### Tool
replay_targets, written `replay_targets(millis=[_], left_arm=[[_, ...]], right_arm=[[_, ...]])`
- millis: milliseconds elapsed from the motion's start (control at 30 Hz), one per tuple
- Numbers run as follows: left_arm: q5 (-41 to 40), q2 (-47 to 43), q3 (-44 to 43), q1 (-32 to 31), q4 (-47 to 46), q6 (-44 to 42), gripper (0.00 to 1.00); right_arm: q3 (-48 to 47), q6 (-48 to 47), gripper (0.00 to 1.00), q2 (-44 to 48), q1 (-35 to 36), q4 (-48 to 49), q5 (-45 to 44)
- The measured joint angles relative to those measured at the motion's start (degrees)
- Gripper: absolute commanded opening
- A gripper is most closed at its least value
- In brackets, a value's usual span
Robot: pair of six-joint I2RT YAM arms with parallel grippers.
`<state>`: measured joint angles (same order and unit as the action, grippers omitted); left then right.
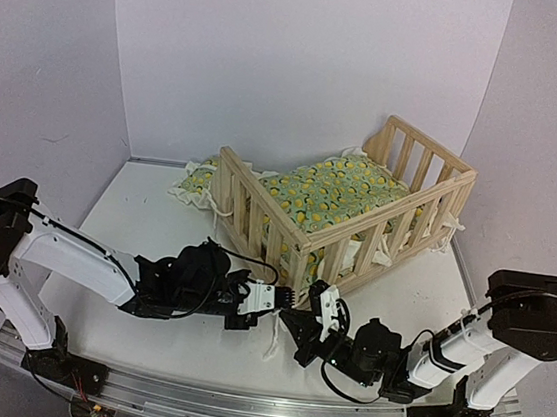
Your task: Set up the pet bed
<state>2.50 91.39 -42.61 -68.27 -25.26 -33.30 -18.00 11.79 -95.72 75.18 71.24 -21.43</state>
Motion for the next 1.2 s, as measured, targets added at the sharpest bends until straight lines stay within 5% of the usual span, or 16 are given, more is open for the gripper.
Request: replay_targets(millis=[200, 500, 700, 1200], left_arm=[[0.46, -1.20, 1.03, -0.50, 0.22, 2.19, 0.00], [-0.79, -1.64, 1.81, -1.51, -1.79, 7.06, 0.00], [-0.90, -1.40, 1.79, -1.57, -1.88, 12.22, 0.00], [-0.70, -1.33, 1.79, -1.57, -2.05, 16.09, 0.00]], right_arm=[[-0.04, 0.39, 0.00, 0.76, 0.13, -0.90, 0.04], [-0.04, 4.66, 0.37, 7.34, 0.11, -10.91, 1.18], [0.94, 7.82, 0.44, 12.31, 0.13, -18.18, 2.80], [1.07, 7.02, 0.00, 10.62, 0.13, -17.68, -0.90]])
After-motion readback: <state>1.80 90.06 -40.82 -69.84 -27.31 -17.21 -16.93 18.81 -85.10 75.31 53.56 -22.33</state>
